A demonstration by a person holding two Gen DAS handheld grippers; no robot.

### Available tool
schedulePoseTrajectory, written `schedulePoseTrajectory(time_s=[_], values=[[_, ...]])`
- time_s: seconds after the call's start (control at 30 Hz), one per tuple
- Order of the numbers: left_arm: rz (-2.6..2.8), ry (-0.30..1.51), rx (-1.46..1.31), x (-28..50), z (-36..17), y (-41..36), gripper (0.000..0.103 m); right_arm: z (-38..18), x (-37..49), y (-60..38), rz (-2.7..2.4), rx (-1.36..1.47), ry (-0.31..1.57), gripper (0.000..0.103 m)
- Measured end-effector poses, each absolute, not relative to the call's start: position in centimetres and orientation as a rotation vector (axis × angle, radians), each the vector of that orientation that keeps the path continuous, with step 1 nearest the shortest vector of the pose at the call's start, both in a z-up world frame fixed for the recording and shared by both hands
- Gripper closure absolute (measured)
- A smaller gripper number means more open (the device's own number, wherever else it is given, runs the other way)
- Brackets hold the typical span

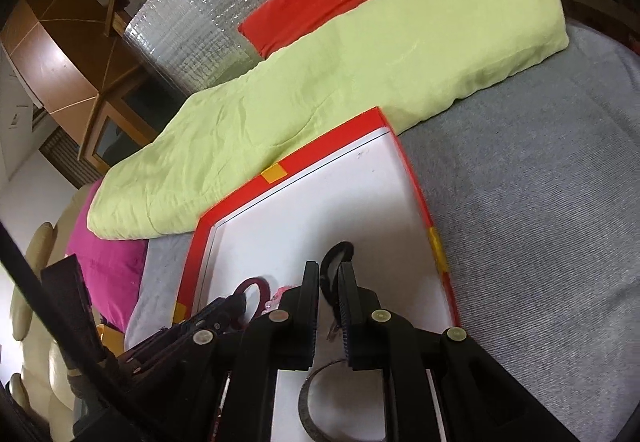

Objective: Organize jewelry
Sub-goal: 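Lower both bracelets into the red box and open both tools, then withdraw both tools from the box toward the white and pink-white bead bracelets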

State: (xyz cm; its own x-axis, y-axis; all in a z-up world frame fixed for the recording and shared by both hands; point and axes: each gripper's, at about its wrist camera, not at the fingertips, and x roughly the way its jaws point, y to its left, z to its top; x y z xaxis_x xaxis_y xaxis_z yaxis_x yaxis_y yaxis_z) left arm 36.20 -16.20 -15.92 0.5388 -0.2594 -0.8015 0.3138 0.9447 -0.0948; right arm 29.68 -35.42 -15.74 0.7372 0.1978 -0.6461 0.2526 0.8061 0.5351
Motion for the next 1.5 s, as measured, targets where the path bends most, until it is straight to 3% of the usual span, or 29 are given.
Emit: schedulePoseTrajectory(time_s=[0.23,0.53,0.6,0.7,0.93,1.03,1.5], values=[[-0.296,0.877,0.099,35.1,-13.4,-15.6,0.052,-14.4,28.8,-35.9,-0.030,0.652,0.736,0.091],[-0.205,0.791,0.211,31.9,-10.4,-13.2,0.043,-12.7,27.2,-34.9,-0.001,0.634,0.751,0.090],[-0.192,0.786,0.211,30.9,-10.0,-12.3,0.041,-12.3,26.6,-34.6,0.009,0.635,0.756,0.085],[-0.173,0.790,0.197,29.1,-9.5,-10.7,0.040,-11.5,25.1,-34.0,0.024,0.620,0.755,0.075],[-0.190,0.812,0.176,24.6,-9.2,-8.8,0.039,-10.3,20.4,-31.5,0.073,0.488,0.796,0.074],[-0.193,0.818,0.199,22.4,-9.8,-8.3,0.037,-10.7,18.5,-31.0,0.070,0.442,0.820,0.060],[-0.269,0.978,0.164,16.7,-14.6,-6.4,0.035,-15.3,17.1,-27.0,0.118,0.344,1.011,0.051]])
